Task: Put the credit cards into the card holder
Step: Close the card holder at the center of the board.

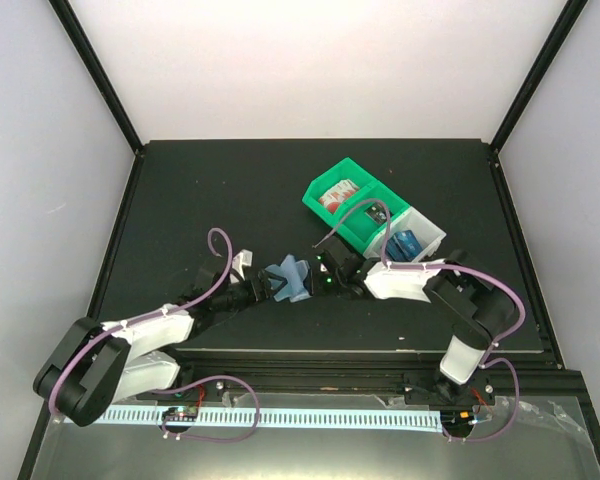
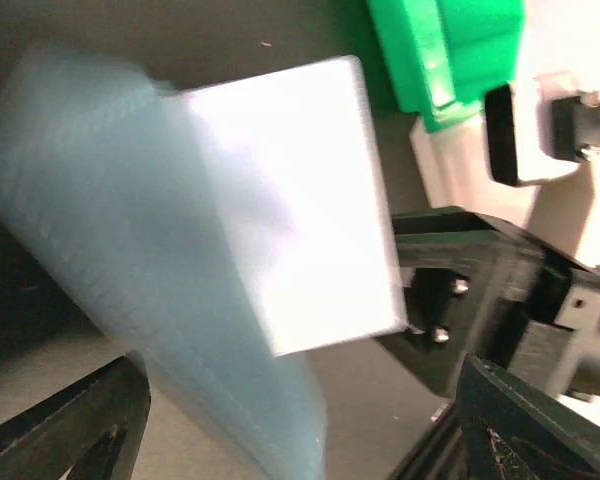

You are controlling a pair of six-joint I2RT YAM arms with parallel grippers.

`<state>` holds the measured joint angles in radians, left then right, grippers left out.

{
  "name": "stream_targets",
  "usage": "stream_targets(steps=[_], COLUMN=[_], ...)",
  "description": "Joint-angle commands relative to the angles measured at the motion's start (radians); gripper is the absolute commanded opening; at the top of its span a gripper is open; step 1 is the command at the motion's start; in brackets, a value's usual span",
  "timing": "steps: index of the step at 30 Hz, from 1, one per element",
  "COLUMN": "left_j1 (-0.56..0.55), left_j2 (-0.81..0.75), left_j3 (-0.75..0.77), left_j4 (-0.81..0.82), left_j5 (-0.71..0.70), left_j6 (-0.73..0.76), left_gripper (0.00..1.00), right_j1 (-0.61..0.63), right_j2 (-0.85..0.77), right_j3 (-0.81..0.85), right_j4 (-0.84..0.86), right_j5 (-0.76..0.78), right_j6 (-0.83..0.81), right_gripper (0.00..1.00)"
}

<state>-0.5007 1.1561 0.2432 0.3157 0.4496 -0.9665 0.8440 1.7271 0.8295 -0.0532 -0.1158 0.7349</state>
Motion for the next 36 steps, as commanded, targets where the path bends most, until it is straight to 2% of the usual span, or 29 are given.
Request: stream_targets(steps=[1,16,26,32,36], left_j1=[-0.010,-0.010,-0.010,-0.010,-0.009], left_j2=[-0.013,0.061,-0.033,-0.115,-0.171], left_j3=[0.015,0.024,0.059,0.069,0.056], left_j4=[0.102,0.074,-0.195,-0.419,-0.422], left_j5=[0.110,0.139,-0.037,-0.229,-0.210], left_j6=[0.043,0.079,0.154,0.176,0.185], left_gripper=[0.85,0.84,0.85,0.86,0.85], right_j1=[0.046,0.075,0.076,0.081,0.086], right_j2=[0.062,0.076,0.067,0.064,0.070], right_j3=[-0.015,0.006,-0.002,-0.003,-0.002], right_j4=[0.007,0.013,0.017,0.016,0.021], right_j5=[-0.110,-0.115,-0.106,-0.091,-0.091], right_j6=[0.016,0.024,0.027,0.033,0.035], right_gripper=[0.36,0.37,0.37,0.37,0.37])
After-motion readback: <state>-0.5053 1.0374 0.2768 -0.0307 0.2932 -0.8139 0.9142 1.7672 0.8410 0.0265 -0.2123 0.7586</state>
